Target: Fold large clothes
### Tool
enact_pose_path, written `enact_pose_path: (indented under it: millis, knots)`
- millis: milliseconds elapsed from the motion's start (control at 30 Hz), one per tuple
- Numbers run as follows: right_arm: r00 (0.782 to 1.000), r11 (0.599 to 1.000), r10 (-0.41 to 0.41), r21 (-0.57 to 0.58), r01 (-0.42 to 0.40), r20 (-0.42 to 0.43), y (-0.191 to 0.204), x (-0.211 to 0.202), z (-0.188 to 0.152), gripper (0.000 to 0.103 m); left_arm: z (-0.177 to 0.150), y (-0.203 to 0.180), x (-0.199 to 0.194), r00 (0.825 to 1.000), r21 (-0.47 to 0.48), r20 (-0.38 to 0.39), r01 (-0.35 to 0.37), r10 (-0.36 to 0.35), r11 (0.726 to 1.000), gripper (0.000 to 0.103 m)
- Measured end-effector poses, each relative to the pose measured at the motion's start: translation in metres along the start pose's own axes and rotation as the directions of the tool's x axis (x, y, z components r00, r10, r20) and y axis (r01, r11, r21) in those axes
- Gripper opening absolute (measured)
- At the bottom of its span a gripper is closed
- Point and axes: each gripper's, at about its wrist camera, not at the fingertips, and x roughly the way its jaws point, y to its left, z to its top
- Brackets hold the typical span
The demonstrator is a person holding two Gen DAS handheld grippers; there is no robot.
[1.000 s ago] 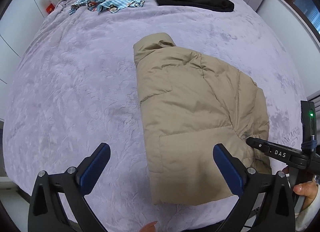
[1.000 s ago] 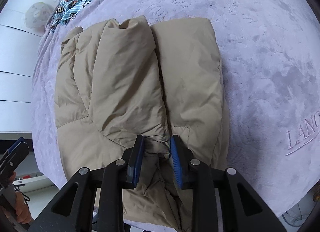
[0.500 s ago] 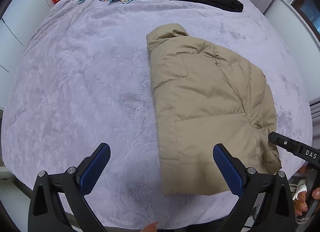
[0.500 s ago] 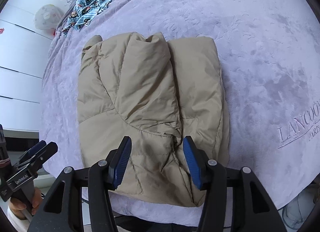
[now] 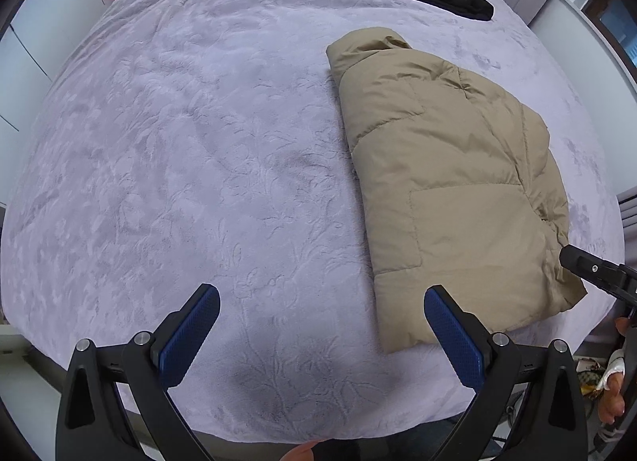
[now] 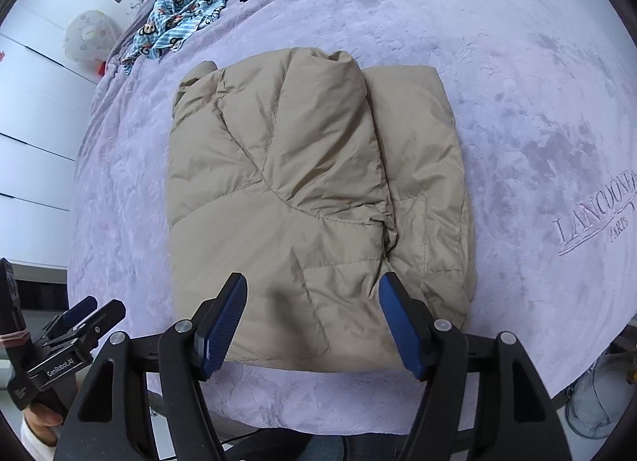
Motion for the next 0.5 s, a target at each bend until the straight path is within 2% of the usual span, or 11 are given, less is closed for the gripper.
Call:
enact_pose_path:
  millis: [67, 267, 500]
  knots:
    - [1.0, 1.0, 0.004, 0.007, -0.004, 0.008, 0.002, -0.002, -0.006, 0.084, -0.004, 0.003, 0.0, 1.0, 0.005, -0.002, 0.005, -0.005, 1.0, 0.103]
    - [0.999, 0.999, -0.016, 0.032, 0.015, 0.031, 0.004, -0.009, -0.021, 0.085, -0.009, 0.007, 0.0, 1.0, 0.023, -0.002, 0.023, -0.023, 0.999, 0.103]
    - [0.996, 0.998, -0.059, 0.031, 0.057, 0.064, -0.005, -0.018, -0.015, 0.085, -0.004, 0.0, 0.005, 1.0, 0.018, -0.015, 0.026, -0.026, 0.999, 0.103]
